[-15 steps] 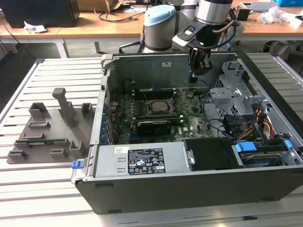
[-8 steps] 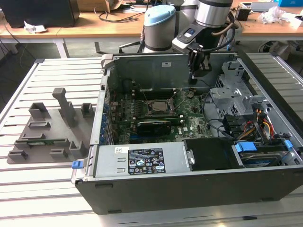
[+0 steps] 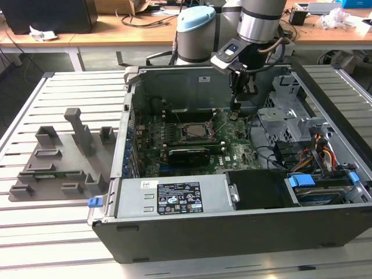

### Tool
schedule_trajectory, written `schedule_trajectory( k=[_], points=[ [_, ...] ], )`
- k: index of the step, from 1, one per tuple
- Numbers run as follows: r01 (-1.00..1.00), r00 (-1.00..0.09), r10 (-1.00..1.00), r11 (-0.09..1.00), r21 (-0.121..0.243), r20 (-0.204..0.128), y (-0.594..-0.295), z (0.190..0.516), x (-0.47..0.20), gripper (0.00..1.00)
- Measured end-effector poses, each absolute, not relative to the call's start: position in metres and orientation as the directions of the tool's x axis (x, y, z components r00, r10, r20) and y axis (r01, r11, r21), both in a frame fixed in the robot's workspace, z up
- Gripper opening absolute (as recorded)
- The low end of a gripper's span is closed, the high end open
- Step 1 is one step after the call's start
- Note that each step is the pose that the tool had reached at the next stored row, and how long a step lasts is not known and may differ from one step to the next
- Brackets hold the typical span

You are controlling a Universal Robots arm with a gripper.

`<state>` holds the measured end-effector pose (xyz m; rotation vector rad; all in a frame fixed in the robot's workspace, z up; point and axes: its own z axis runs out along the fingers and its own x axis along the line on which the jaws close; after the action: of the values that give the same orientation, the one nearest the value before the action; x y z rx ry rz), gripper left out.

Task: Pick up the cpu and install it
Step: 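Close the cpu cover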

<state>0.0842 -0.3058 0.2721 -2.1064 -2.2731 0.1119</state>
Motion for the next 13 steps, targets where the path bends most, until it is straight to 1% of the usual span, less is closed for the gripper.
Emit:
schedule_trajectory(
  k=[8,13],
  points=[
    [0.994,-0.077,0.997,0.075,-0.08,-0.02,-0.306,0.256,0.079,0.11],
    [0.994,-0.077,0.997,0.075,-0.081,-0.023,-0.306,0.252,0.076,0.11]
  ],
)
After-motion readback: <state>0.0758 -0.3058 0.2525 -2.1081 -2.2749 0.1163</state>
